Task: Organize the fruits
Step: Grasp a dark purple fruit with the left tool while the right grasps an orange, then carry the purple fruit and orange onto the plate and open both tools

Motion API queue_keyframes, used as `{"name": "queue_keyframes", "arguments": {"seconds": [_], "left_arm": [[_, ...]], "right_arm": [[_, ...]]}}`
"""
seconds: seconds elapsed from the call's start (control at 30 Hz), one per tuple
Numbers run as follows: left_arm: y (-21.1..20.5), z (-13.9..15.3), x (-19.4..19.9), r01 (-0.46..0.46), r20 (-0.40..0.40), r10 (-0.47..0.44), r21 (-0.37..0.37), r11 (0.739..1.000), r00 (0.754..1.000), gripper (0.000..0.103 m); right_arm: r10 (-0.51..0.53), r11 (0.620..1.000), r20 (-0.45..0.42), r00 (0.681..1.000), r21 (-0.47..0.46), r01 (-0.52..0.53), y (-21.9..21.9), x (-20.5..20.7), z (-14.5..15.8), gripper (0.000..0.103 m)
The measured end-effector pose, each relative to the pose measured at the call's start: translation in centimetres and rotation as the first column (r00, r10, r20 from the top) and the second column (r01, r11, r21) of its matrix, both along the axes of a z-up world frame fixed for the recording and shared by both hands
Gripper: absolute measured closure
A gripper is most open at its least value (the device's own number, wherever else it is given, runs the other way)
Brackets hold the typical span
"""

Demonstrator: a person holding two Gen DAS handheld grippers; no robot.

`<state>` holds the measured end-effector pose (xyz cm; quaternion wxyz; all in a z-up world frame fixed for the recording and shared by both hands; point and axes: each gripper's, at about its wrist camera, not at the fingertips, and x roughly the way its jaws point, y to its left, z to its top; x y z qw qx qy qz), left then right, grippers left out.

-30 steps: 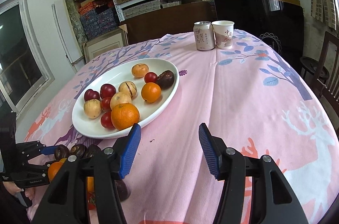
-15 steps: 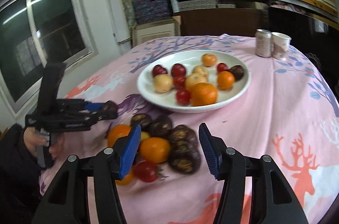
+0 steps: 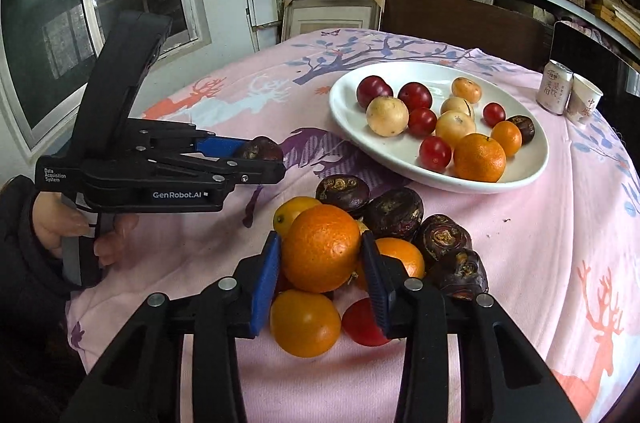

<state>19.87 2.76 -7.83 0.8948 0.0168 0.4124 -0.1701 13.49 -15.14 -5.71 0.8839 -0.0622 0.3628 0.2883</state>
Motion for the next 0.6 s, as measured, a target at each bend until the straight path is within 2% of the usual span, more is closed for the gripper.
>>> {"name": "queue_keyframes", "arguments": {"seconds": [0.17,0.27,0.43,0.6], "left_arm": [[0.1,0.1,-0.1,-0.002,0.009,0.002,-0.004,1.0,1.0,0.061],[0.1,0.2,-0.1,-0.006,0.01,0.006,-0.003,1.0,1.0,0.061],[0.2,0.2,-0.2,-0.012,0.014,0.012,0.0,1.0,1.0,0.061],[0.0,0.1,-0.1,-0.017,0.014,0.016,0.013,1.0,1.0,0.061]], "right_arm": [[-0.03,0.994,-0.003,1.0,0.107,0.03,-2.1,0.1,0.3,0.063],[-0.068,0.988,-0.01,0.998,0.138,0.069,-3.2,0.4,0.4,0.063],[-0.122,0.986,0.023,0.992,0.117,0.119,-3.7,-0.1,0.9,0.063],[-0.193,0.973,0.018,0.981,0.129,0.189,-5.4,-0.1,1.1,0.063]]}}
